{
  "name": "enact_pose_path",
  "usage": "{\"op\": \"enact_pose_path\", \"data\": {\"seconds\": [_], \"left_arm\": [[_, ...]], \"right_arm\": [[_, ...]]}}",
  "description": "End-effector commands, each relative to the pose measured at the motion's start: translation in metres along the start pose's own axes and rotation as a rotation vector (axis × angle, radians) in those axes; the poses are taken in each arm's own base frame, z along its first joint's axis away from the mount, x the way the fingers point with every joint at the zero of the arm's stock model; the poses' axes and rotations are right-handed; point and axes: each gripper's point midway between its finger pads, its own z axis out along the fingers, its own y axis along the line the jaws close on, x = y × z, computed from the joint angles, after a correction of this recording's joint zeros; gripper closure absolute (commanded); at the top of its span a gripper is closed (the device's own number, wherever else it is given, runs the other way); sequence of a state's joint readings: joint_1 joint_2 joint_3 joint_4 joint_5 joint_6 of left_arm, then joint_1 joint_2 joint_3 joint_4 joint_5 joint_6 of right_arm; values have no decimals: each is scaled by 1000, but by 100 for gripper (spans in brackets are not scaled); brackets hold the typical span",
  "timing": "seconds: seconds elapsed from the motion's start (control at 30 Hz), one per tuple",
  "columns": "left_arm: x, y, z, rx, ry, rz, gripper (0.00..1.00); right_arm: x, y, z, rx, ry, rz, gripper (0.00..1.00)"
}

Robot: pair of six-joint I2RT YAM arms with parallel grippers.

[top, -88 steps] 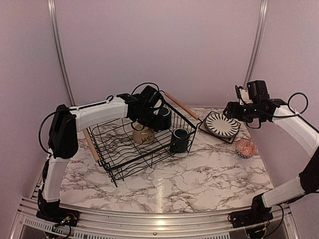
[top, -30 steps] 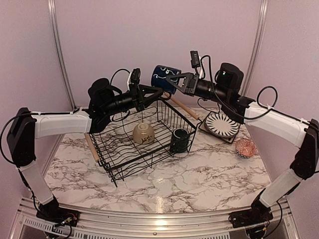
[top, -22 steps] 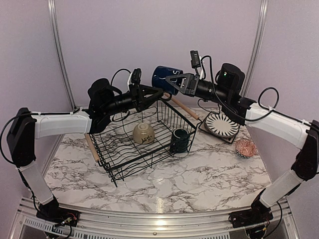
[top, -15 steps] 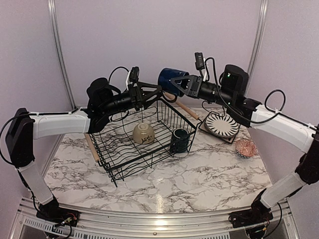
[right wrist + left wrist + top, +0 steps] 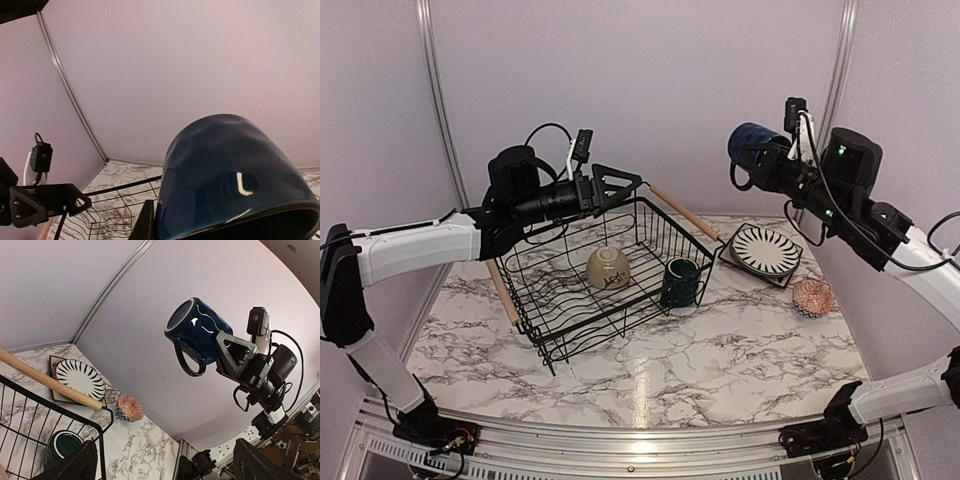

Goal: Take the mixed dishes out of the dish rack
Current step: Pass from the left arm to the right, then place the cup at the corner of the board.

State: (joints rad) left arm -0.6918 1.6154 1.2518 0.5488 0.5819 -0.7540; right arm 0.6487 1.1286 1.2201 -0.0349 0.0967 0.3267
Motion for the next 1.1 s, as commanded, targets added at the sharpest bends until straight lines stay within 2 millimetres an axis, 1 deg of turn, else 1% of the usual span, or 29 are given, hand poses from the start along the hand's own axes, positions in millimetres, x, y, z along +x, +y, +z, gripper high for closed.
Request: {"op": "enact_pose_path", "data": {"seconds": [0.0,0.1,0.2,0.33,0.43,0.47,0.57,0.63,0.77,0.9,0.97,1.07], "left_arm": [[-8,2,-8,-89,20,99,2],[-6,8,-9,-121,28,117,1],[-5,12,-7,-138,38,129,1],[-4,17,-4,-149,46,140,1],[-4,18,-2,-148,49,141,1],[-4,19,-2,-147,52,141,1],[-2,19,-2,-151,61,144,1],[-2,19,-3,-158,62,148,1],[0,20,-7,-168,61,150,1],[1,21,-10,-176,58,149,1],[2,20,-11,-177,58,150,1],[1,19,-14,-183,53,149,1]], "right_arm": [[11,-73,-18,425,107,-153,100],[27,-100,-34,569,194,-214,100],[43,-119,-47,652,289,-239,100],[71,-141,-59,703,430,-232,100],[96,-155,-68,721,548,-216,100],[103,-158,-69,708,581,-205,100],[128,-155,-66,625,692,-160,100],[144,-155,-65,600,772,-147,100],[174,-159,-64,603,907,-128,100],[200,-159,-58,565,986,-109,100],[214,-164,-57,574,1030,-111,100],[227,-164,-49,532,1062,-50,100]]}}
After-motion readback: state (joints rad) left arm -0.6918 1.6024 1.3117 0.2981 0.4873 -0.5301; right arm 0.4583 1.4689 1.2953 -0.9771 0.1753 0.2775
